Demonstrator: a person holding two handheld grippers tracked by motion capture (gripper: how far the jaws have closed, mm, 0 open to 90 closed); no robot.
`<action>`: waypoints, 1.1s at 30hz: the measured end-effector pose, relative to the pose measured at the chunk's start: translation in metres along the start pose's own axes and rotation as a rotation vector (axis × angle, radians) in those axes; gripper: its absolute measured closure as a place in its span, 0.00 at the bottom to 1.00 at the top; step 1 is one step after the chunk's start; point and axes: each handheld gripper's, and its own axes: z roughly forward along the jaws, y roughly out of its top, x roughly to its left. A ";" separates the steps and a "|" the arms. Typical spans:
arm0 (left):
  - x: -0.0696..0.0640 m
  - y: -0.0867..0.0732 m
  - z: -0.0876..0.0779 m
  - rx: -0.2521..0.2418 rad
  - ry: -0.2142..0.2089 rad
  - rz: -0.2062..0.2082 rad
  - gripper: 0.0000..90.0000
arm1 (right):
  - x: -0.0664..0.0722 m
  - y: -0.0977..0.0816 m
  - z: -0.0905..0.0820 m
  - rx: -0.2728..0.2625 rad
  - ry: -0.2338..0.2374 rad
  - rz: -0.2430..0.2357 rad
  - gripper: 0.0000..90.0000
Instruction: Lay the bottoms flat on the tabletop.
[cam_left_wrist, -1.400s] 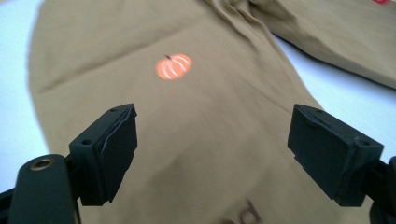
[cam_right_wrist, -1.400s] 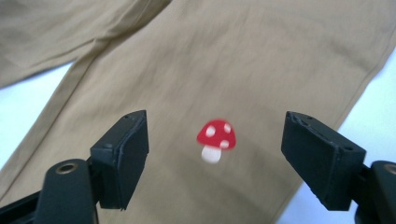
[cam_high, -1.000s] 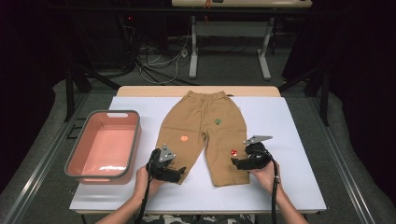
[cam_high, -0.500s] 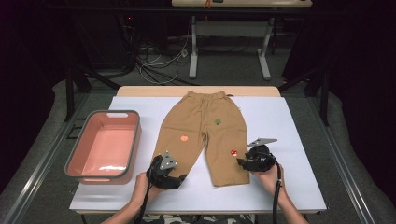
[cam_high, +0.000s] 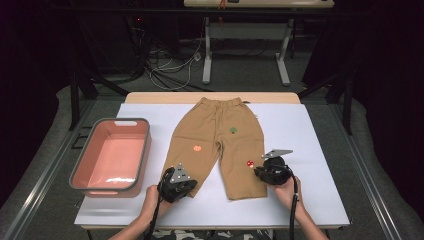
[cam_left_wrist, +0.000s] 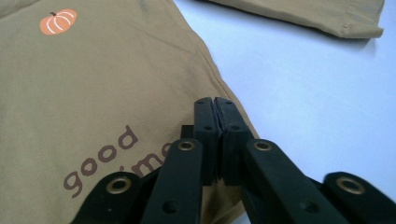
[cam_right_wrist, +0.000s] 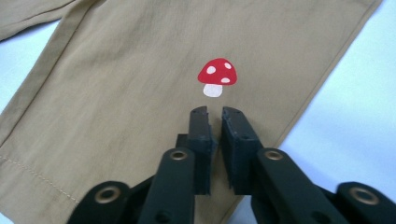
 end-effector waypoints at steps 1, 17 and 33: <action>0.000 0.000 0.000 0.002 0.000 0.002 0.99 | 0.000 0.000 0.000 0.002 0.003 0.005 0.95; 0.001 0.004 -0.005 0.003 -0.011 -0.015 0.68 | -0.003 0.001 -0.005 -0.018 -0.027 0.007 0.85; -0.011 0.004 0.002 0.019 -0.004 0.023 0.96 | -0.007 0.000 -0.002 0.023 -0.064 0.012 0.81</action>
